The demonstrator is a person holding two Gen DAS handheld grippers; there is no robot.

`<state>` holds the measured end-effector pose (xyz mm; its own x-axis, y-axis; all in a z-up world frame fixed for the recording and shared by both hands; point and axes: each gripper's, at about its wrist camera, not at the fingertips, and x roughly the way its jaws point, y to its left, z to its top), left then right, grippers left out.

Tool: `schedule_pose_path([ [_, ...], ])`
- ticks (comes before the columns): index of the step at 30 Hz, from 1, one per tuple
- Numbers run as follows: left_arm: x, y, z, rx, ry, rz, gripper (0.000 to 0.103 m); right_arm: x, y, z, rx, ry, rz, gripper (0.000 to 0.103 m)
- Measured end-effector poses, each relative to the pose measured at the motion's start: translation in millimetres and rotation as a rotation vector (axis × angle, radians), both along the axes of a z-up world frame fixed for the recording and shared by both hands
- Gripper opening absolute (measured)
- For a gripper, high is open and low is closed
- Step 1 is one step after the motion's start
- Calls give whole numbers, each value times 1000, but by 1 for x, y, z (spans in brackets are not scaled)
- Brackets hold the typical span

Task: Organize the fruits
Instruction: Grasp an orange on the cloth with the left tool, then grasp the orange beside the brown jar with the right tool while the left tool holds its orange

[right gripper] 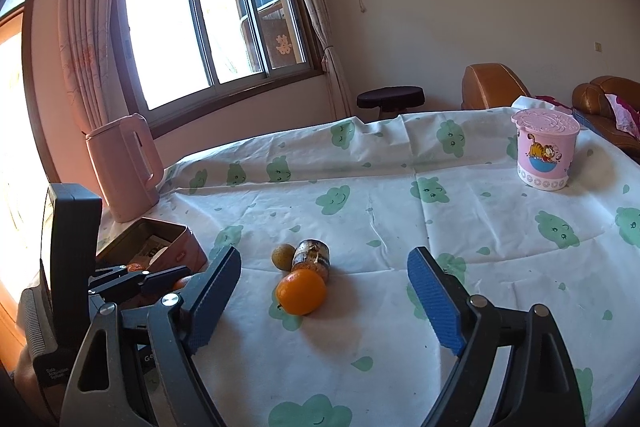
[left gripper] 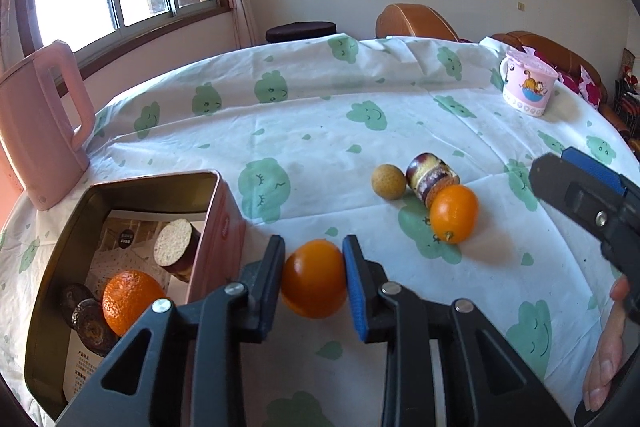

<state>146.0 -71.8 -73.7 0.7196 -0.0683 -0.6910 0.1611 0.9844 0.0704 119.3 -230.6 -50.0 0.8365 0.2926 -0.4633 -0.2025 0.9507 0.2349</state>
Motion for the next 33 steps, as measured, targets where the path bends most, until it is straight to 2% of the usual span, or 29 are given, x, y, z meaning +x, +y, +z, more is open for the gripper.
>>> schedule_pose_path([
  [3, 7, 1, 0, -29, 1, 17, 31, 11, 5, -5, -23, 51, 13, 87],
  [9, 19, 4, 1, -53, -14, 49, 31, 33, 20, -10, -131, 104, 38, 86],
  [11, 16, 5, 3, -62, -28, 49, 31, 39, 25, -15, -141, 138, 63, 81],
  [13, 15, 9, 4, -75, -33, 60, 31, 45, 28, -20, -143, 172, 85, 69],
  [14, 15, 9, 4, -77, -34, 61, 31, 47, 29, -22, -138, 181, 92, 67],
  [21, 15, 12, 5, -82, -44, 78, 31, 55, 43, -29, -176, 232, 138, 66],
  [23, 15, 12, 5, -80, -43, 78, 31, 57, 45, -32, -177, 253, 151, 63],
  [27, 14, 13, 6, -87, -49, 77, 31, 61, 47, -37, -169, 284, 172, 43],
  [33, 11, 15, 8, -99, -64, 77, 31, 55, 49, -31, -182, 243, 173, 42],
])
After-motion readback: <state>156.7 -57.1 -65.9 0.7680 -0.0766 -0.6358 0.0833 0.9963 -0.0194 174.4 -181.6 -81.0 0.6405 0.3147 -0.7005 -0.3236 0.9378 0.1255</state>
